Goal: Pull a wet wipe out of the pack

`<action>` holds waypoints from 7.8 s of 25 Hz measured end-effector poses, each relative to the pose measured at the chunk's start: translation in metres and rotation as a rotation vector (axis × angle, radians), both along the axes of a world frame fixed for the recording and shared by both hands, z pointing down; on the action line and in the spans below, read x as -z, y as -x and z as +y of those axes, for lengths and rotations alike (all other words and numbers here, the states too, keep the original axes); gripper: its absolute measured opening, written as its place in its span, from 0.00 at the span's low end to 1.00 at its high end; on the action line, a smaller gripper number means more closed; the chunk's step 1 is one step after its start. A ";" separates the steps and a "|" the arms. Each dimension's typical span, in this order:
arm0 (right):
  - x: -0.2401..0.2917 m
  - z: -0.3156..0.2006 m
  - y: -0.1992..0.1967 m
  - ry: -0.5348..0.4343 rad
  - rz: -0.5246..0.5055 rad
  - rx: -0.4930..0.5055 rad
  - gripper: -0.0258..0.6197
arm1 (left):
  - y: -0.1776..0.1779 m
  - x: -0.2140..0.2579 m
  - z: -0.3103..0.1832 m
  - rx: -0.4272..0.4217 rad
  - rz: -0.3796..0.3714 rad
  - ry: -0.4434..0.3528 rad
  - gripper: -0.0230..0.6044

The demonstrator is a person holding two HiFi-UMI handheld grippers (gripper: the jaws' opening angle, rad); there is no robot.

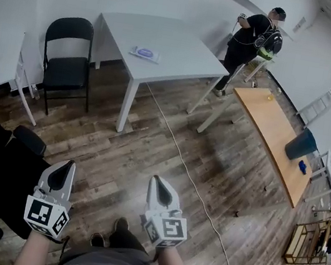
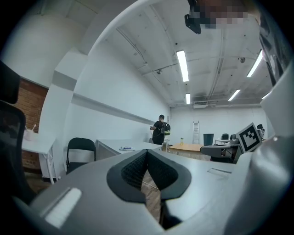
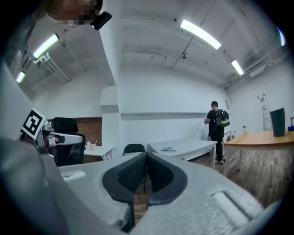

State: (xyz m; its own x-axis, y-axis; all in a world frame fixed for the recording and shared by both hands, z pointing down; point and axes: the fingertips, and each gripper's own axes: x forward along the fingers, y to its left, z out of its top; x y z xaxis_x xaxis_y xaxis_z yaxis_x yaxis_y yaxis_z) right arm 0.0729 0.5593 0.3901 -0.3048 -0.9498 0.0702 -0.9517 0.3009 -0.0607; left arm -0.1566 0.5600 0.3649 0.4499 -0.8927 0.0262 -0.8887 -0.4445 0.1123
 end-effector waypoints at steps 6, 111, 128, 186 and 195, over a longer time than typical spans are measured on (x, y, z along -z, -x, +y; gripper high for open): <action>-0.010 -0.028 -0.003 0.003 -0.014 0.010 0.03 | -0.010 -0.006 -0.017 -0.024 -0.033 0.010 0.07; -0.148 -0.812 -0.008 0.361 0.197 0.309 0.03 | -0.135 -0.231 -0.802 -0.104 -0.307 0.613 0.07; -0.173 -0.808 0.013 0.438 0.451 0.388 0.13 | -0.137 -0.256 -0.801 -0.173 -0.400 0.644 0.07; -0.200 -0.814 0.036 0.606 0.493 0.631 0.55 | -0.142 -0.252 -0.799 -0.253 -0.425 0.624 0.07; -0.173 -0.822 0.030 0.458 0.508 0.512 0.55 | -0.143 -0.253 -0.799 -0.264 -0.432 0.617 0.07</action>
State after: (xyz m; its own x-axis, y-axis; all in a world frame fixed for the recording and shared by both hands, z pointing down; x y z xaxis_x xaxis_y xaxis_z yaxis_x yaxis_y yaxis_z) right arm 0.0432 -0.2631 0.5627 -0.5164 -0.5481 0.6579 -0.6494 0.7515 0.1163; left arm -0.0140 -0.2391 0.6175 0.4816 -0.5257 0.7012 -0.7837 -0.6164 0.0761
